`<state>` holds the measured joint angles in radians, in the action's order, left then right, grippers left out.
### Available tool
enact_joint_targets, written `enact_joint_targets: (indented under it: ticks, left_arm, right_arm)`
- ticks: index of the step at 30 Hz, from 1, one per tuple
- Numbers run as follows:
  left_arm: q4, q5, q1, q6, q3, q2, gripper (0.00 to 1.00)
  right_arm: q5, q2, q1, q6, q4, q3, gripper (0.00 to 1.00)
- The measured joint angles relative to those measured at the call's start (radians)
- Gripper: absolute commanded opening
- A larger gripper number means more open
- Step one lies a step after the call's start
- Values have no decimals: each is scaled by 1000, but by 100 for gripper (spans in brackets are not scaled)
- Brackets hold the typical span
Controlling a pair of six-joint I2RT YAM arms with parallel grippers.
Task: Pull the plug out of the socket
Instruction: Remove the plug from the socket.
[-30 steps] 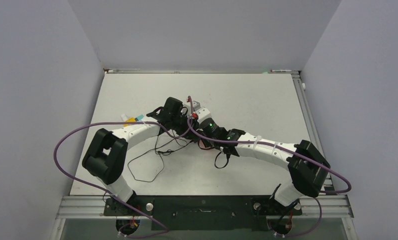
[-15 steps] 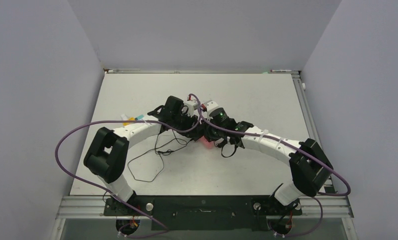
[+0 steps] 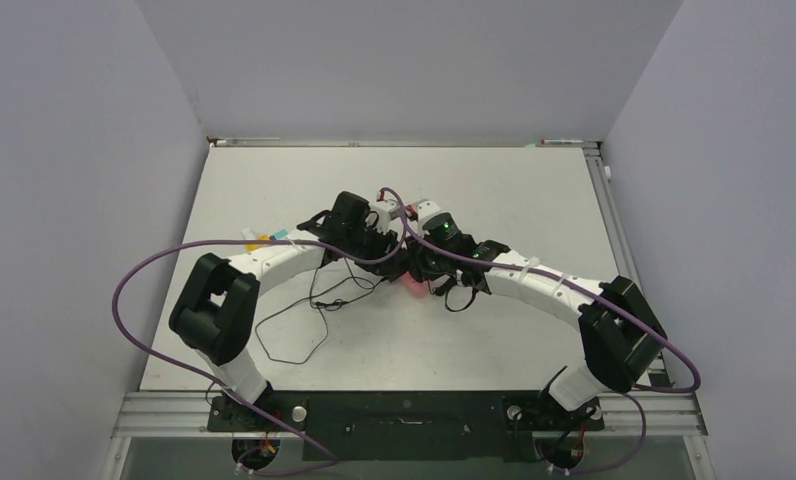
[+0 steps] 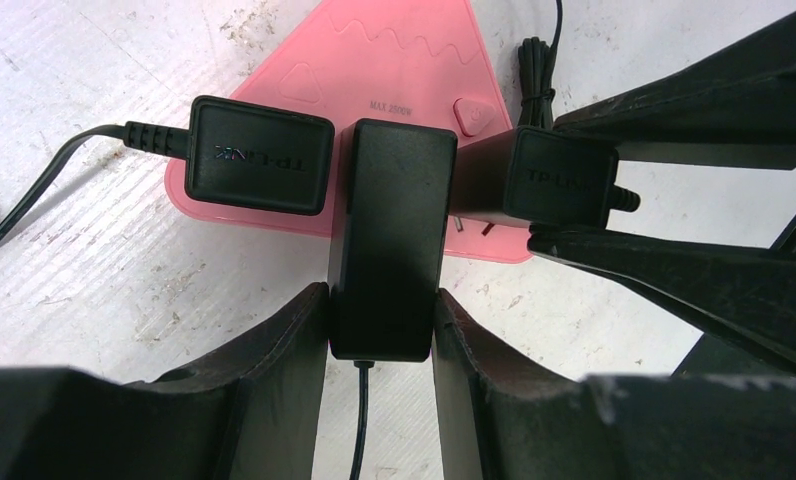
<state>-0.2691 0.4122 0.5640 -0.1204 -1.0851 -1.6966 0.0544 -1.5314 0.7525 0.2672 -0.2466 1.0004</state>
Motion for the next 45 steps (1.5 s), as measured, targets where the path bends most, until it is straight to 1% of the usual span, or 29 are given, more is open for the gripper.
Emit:
enact_joint_targets:
  ticks: [4,12,19,37,42,45]
  left_arm:
    - [-10,6,0,1,-14,-11,0]
    - [-24,27,-1,1,-21,-18,0]
    - [-29,42,-1,2,-25,-21,0]
    - [-42,57,-2,3,-31,-26,0]
    - [-43,61,-2,2,-32,-26,0]
    - [-43,63,-2,-2,-34,-28,0]
  right_arm:
    - [-45,0,19,5,-2,0,5]
    - [-239,0,126,1,-20,0,5]
    - [-299,-6,159,-8,-43,11,5]
    - [-312,-7,186,-83,-69,16,5]
    - [-311,-7,185,-78,-85,26,5]
    - [-283,-6,166,-73,-85,26,5]
